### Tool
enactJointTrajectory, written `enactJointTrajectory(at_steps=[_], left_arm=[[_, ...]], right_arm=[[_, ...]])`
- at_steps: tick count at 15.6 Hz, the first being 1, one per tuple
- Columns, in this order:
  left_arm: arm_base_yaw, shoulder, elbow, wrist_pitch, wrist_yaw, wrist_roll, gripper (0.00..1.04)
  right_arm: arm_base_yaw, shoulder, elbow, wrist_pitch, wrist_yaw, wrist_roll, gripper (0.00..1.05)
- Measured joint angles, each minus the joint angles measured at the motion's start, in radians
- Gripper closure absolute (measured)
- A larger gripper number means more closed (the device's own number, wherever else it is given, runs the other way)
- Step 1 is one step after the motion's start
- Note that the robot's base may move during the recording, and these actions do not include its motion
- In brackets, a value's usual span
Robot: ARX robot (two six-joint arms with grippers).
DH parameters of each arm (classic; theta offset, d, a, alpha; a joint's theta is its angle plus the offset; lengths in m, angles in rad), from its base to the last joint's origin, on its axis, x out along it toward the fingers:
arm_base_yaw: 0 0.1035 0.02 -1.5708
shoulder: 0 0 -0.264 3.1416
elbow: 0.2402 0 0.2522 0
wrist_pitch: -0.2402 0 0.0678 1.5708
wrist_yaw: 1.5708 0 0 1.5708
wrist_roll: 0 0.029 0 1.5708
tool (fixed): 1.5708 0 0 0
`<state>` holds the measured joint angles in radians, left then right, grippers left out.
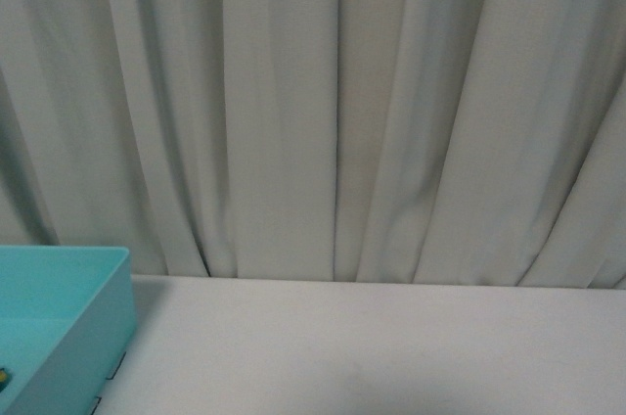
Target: Wind up and store yellow beetle toy
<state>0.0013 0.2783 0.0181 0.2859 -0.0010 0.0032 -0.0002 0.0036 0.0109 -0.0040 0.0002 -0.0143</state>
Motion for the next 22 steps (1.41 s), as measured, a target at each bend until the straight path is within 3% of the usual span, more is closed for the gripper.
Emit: enactJointTrajectory(at_steps=[6,8,18,19,22], left_arm=[[0.000,-0.103,-0.009,-0.111,0.000,0.000,1.03],[0.000,-0.255,-0.008,-0.296,0.000,0.000,1.03],[0.000,-0.277,-0.008,-0.290,0.000,0.000,1.03],[0.000,-0.277,-0.008,-0.290,0.000,-0.002,1.01],[0.000,-0.277,-0.008,-0.290,0.000,-0.001,0.67]], right_arm=[[0.000,0.000,0.000,0.000,0.000,0.000,0.07],[0.000,0.000,0.000,0.000,0.000,0.000,0.07],[0.000,0.000,0.000,0.000,0.000,0.000,0.07],[0.000,0.000,0.000,0.000,0.000,0.000,0.07],[0.000,0.000,0.000,0.000,0.000,0.000,0.07]])
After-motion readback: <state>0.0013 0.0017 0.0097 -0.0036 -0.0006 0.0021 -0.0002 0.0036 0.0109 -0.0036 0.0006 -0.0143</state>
